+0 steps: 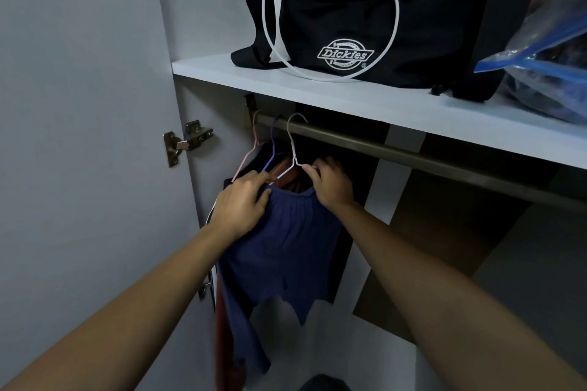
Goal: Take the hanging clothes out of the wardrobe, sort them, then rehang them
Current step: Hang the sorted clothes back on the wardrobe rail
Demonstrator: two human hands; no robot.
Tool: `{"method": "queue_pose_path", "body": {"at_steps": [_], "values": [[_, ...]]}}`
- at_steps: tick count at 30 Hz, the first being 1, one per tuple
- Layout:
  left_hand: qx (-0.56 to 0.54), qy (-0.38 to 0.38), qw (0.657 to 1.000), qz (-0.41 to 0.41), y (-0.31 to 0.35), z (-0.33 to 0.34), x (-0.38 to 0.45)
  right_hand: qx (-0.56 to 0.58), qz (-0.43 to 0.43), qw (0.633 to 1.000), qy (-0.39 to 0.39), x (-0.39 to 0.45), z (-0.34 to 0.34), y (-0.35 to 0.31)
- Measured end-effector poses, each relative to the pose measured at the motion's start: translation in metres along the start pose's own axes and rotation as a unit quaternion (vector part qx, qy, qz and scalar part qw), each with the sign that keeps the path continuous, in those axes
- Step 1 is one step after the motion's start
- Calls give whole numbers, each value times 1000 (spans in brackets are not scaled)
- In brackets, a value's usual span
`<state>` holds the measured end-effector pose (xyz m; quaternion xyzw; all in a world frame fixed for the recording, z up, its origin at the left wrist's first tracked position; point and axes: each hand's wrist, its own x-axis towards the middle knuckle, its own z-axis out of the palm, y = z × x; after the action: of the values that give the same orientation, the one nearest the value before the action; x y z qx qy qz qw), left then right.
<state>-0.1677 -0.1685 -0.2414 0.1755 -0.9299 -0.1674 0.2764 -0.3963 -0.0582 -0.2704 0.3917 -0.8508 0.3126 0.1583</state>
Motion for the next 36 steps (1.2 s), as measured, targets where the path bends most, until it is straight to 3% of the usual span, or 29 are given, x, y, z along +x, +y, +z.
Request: {"method": "queue_pose_path", "body": {"at_steps": [10,19,24,28,32,36], "values": [[67,-6,998,-14,-24,15,-12,13,3,996,-85,19,37,-6],[147,-51,984,-89,-27,10,-10,80,39,982,-168,42,59,-23],[182,-72,977,-83,-17,0,-24,120,74,976,-168,16,39,-23],[150,-71,982,-90,-8,-21,-58,111,99,973,-175,-34,6,-39],[120,-55,987,-96,0,-61,-104,24,41,965,-257,-91,-27,-76],[124,-23,985,-121,-5,-109,-159,21,-69,971,-230,-132,-52,-130]]}}
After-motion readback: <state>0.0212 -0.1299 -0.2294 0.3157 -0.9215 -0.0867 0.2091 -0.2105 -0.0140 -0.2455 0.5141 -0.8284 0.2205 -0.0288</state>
